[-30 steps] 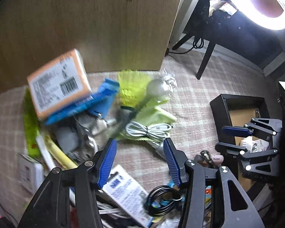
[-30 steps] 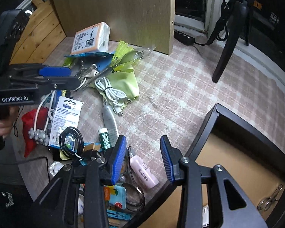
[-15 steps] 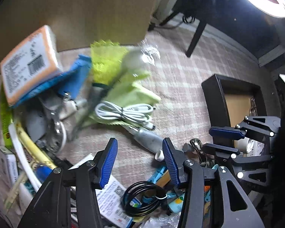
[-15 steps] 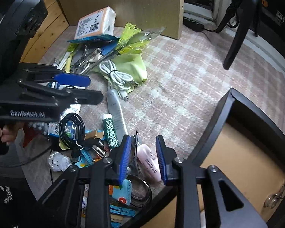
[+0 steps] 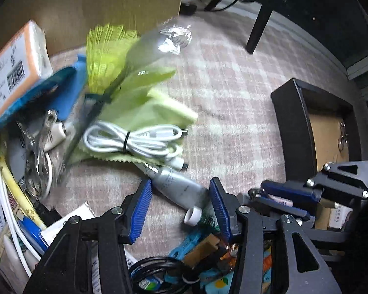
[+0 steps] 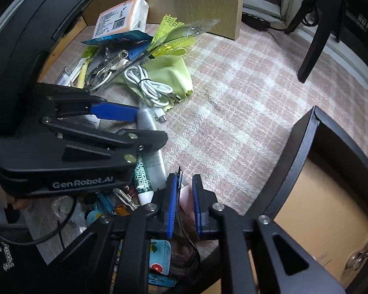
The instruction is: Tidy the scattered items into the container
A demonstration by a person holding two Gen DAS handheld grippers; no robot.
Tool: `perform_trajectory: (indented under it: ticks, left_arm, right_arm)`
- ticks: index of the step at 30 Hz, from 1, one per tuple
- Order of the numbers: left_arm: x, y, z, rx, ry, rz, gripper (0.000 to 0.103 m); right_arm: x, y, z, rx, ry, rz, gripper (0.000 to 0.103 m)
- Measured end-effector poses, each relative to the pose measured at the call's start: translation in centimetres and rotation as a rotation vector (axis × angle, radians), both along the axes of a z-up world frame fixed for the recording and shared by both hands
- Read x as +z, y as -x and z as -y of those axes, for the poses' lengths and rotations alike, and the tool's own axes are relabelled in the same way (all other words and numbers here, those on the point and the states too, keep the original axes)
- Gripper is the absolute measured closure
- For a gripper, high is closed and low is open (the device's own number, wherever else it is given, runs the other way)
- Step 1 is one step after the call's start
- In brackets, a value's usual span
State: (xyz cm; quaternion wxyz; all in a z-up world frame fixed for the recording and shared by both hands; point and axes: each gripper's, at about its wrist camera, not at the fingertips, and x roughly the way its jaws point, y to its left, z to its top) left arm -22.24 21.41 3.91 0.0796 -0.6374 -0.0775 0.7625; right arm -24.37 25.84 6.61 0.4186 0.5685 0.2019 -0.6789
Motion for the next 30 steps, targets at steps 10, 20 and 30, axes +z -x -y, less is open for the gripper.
perform_trajectory:
  ticks: [10,20,30]
  left_arm:
    - [0.5,0.1,-0.2,0.037,-0.063,-0.071,0.083]
    - [1.7,0.8,-0.2,0.037,-0.091,-0.11,0.103]
    - [0.6,2.4,-1.1,0.045,-0.082,-0.052,0.08]
  right_arm:
    - [0.7,0.1,-0.6,-0.027,0.016,-0.02,0.099]
    - [2.5,0.9,-2.2,-0.095,0.072,-0.028,0.099]
    - [2.2,0.9,-2.1,-0.105,0.067,-0.024,0.099]
